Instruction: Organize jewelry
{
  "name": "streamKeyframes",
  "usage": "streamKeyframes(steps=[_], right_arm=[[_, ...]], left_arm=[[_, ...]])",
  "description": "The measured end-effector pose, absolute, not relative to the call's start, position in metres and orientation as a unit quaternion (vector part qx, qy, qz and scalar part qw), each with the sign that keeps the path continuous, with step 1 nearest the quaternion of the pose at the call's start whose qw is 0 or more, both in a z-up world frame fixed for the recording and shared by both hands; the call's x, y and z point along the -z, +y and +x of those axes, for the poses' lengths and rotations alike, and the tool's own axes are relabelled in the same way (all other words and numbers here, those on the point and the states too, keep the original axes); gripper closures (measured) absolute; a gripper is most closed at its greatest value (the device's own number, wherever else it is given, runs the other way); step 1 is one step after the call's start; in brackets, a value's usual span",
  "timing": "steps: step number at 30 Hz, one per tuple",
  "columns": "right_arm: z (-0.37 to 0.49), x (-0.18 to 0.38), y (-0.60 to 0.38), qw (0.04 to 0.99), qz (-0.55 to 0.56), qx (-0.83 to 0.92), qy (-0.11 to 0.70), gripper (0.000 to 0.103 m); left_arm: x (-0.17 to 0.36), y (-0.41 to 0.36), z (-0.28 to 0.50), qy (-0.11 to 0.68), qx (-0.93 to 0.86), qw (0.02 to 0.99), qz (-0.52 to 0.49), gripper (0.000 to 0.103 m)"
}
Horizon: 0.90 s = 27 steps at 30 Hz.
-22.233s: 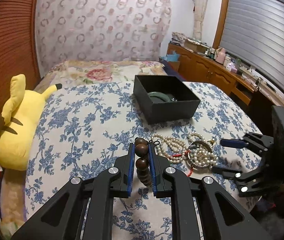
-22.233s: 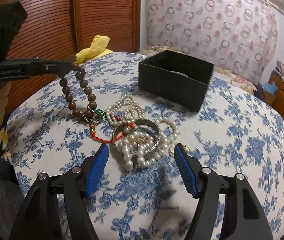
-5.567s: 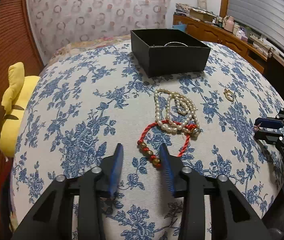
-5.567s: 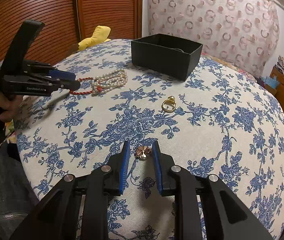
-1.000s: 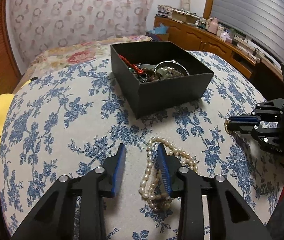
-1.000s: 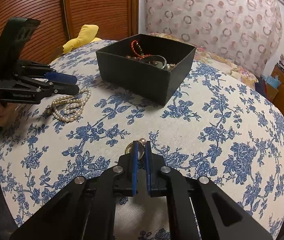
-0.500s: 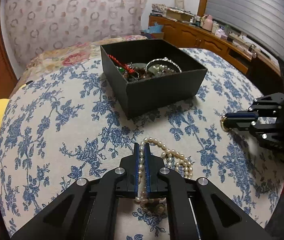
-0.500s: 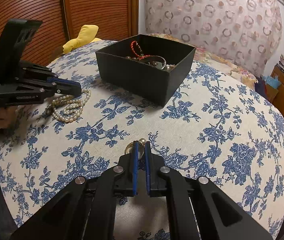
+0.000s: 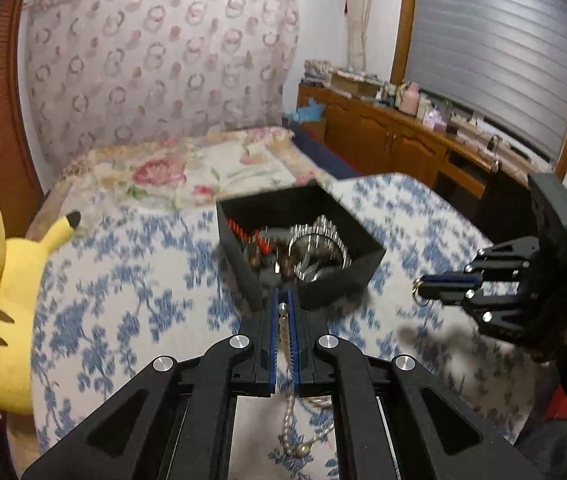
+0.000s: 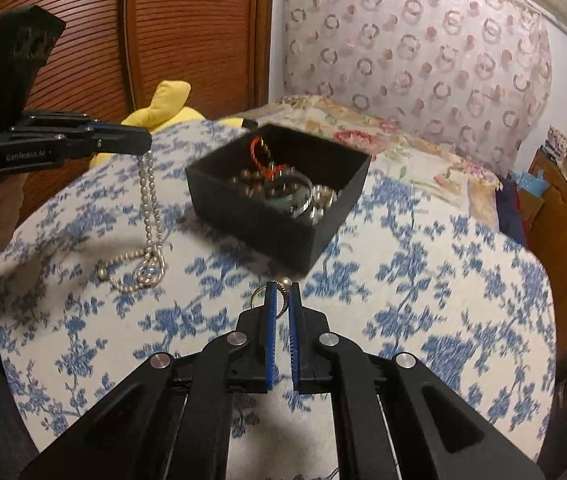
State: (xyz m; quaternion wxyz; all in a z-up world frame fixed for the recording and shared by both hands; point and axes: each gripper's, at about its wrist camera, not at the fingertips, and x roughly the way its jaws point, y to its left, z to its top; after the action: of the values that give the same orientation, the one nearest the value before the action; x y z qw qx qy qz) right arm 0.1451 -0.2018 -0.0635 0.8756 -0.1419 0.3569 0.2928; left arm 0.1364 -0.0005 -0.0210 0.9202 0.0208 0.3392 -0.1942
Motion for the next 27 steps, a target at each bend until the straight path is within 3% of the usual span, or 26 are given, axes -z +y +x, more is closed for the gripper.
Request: streamKeyframes(steps=[27], right_arm=[[0.194, -0.017, -0.188, 0.907, -0.133, -0.300, 0.265, 0.096]], left_arm=[[-0.113, -0.026, 0.171, 0.210, 0.192, 0.958, 0.033, 0.099]])
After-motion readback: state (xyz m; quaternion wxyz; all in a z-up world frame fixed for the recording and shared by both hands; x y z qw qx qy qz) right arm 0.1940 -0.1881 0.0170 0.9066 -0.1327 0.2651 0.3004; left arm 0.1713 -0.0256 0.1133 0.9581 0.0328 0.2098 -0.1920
